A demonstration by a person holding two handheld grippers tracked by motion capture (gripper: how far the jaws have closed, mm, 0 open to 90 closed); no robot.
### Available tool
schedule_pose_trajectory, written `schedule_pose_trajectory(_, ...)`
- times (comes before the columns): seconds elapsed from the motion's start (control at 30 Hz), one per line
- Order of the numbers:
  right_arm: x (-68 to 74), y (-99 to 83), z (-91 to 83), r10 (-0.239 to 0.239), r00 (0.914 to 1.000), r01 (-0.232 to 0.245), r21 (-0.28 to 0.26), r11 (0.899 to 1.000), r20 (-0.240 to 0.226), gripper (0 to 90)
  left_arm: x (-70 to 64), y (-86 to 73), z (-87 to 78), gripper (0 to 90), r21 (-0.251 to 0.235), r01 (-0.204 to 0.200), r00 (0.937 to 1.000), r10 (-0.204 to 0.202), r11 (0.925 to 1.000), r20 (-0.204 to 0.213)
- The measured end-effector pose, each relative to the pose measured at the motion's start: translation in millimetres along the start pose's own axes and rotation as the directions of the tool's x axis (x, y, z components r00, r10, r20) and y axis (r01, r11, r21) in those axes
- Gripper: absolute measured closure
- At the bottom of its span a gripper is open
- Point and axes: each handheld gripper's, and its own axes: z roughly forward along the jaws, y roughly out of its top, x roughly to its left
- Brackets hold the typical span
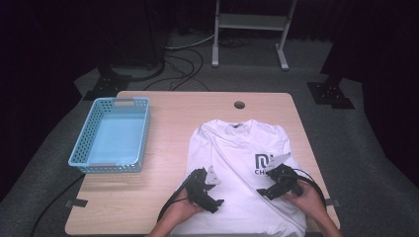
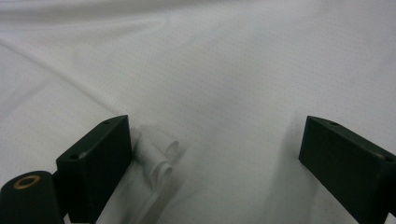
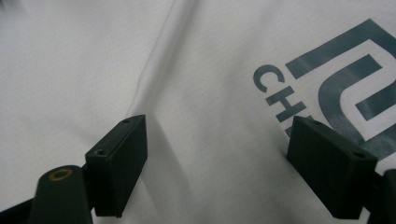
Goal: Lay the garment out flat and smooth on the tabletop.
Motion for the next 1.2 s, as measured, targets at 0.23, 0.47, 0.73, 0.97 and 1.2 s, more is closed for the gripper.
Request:
schedule_pose_trajectory(0.23,14.7,-31.9,-17.8,-0.036,0.9991,0.036,-0.010,0.999,-0.022,19.1,-29.6,-14.4,-14.2,8.5,-0.008,-0.027,0.9978,0.027,0.9996,0.060)
schedule_pose_trajectory(0.47,22.5,-40.1,-23.4,-0.047,0.9985,0.048,0.023,0.999,-0.026,15.5,-9.1,-6.8,-46.4,13.2,-0.041,-0.068,0.9950,0.071,0.9968,0.070)
schedule_pose_trajectory(0.73,22.6,-38.0,-21.3,-0.048,0.9985,0.049,0.028,0.998,-0.027,12.9,56.3,0.0,-42.0,47.8,-0.009,-0.046,0.9933,0.047,0.9989,0.106)
schedule_pose_trajectory(0.97,22.4,-40.7,-21.6,-0.046,0.9986,0.046,0.007,0.999,-0.027,12.9,61.2,0.6,-25.4,67.0,0.071,-0.093,0.9802,0.079,0.9931,0.182)
schedule_pose_trajectory(1.2,22.8,-43.6,-21.6,-0.037,0.9991,0.037,-0.017,0.999,-0.022,12.8,67.0,0.4,-23.6,85.0,0.072,-0.100,0.9749,0.084,0.9924,0.207)
